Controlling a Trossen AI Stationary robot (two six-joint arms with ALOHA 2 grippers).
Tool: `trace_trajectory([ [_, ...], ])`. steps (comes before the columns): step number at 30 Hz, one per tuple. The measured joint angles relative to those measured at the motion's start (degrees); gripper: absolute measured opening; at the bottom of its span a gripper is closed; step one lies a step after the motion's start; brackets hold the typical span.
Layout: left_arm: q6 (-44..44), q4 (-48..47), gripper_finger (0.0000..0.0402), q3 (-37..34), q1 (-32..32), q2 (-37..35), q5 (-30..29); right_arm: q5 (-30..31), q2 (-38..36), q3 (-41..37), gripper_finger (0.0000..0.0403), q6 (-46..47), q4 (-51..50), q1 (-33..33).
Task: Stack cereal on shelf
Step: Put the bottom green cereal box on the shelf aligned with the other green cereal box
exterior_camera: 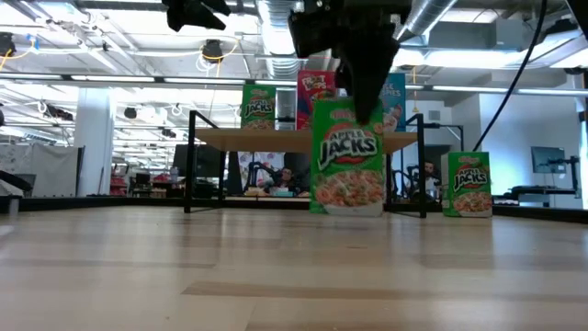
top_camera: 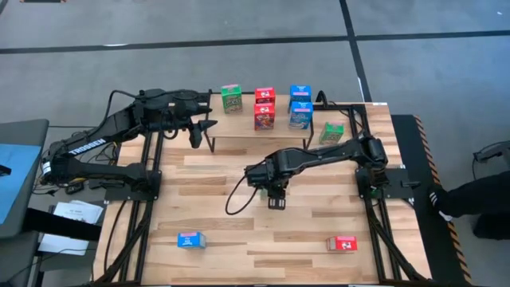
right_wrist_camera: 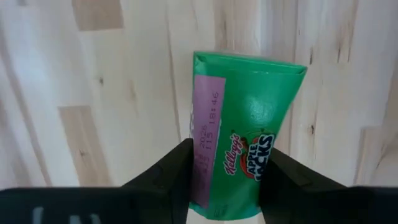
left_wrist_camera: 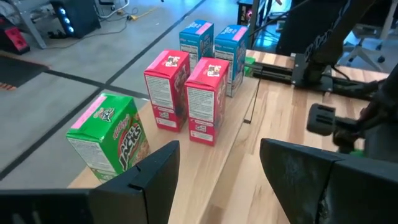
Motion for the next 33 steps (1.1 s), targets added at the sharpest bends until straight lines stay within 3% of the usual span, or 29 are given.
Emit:
trace_trajectory([
  [15, 5.32, 0.04, 0.0219, 0.0, 0.0, -0.01, 6.01, -0.07, -0.01, 16.1, 0.0191, -4.56, -5.77, -0.32],
  [23, 5.51, -3.1, 0.0228, 0.0, -0.04, -0.01, 23.81, 1.63, -0.03, 25.49, 0.0191, -6.06, -9.47, -2.01],
  [29, 5.52, -4.34, 0.0228, 0.0, -0.07, 0.42, 25.95, 1.63, -0.03, 31.95, 0.0191, -8.67, -9.89, -3.59],
  [33, 5.5, -4.5, 0.0228, 0.0, -0.89, 1.72, 25.57, 1.63, -0.36, 32.16, 0.0191, -9.88, -7.64, -5.04],
])
